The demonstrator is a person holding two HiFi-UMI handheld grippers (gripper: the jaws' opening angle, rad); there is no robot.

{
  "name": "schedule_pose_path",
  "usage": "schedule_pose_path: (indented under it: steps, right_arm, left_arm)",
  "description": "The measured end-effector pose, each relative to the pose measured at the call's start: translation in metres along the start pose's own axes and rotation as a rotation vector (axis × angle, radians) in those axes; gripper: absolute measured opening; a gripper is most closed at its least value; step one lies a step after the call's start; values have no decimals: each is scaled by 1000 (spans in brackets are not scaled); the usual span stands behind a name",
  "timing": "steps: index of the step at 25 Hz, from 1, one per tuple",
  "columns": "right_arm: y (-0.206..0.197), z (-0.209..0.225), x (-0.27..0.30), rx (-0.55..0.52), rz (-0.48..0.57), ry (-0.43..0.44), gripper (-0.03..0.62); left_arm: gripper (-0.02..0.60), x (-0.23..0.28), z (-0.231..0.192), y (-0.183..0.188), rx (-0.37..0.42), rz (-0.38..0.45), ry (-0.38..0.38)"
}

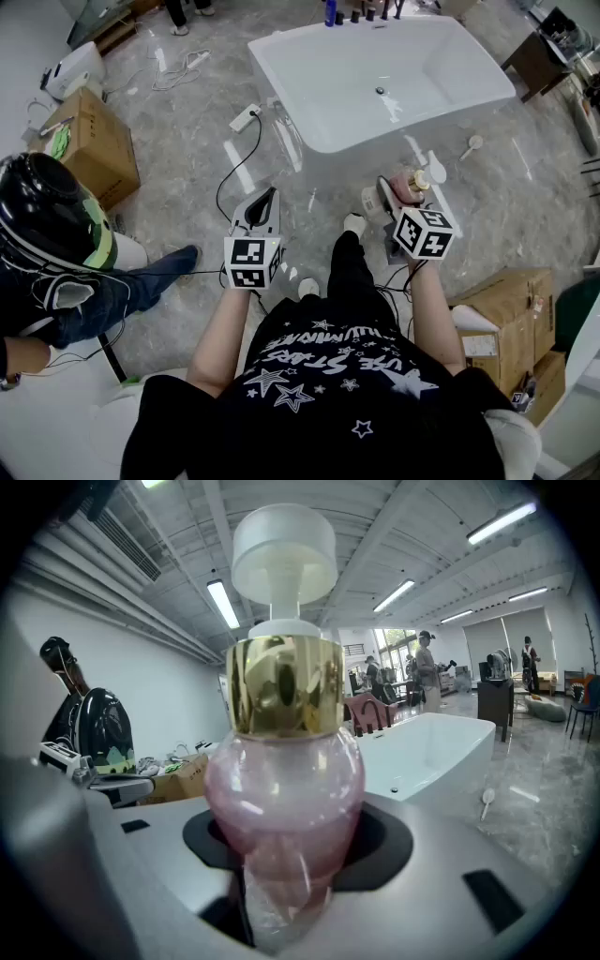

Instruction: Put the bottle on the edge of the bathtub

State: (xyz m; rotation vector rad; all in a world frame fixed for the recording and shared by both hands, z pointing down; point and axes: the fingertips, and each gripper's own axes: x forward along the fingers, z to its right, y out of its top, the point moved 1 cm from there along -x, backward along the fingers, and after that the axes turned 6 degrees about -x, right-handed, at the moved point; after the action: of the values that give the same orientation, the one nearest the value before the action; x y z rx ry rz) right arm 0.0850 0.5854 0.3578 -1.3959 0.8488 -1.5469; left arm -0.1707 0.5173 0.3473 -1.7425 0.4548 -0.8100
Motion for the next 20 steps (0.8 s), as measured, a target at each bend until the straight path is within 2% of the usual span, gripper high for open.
schedule_pose_path:
  steps: [6, 11, 20]
  right_arm:
    - [-5, -1, 1, 17, 6, 2, 222]
    - [-10, 15, 7, 38, -8, -15, 222]
    - [6, 65, 49, 57, 3, -46, 224]
  left_arm:
    - [14, 3, -3, -10, -12, -17, 5]
    - [14, 19, 4, -13, -10, -36, -9]
    - [14, 90, -2, -4, -7, -68, -16]
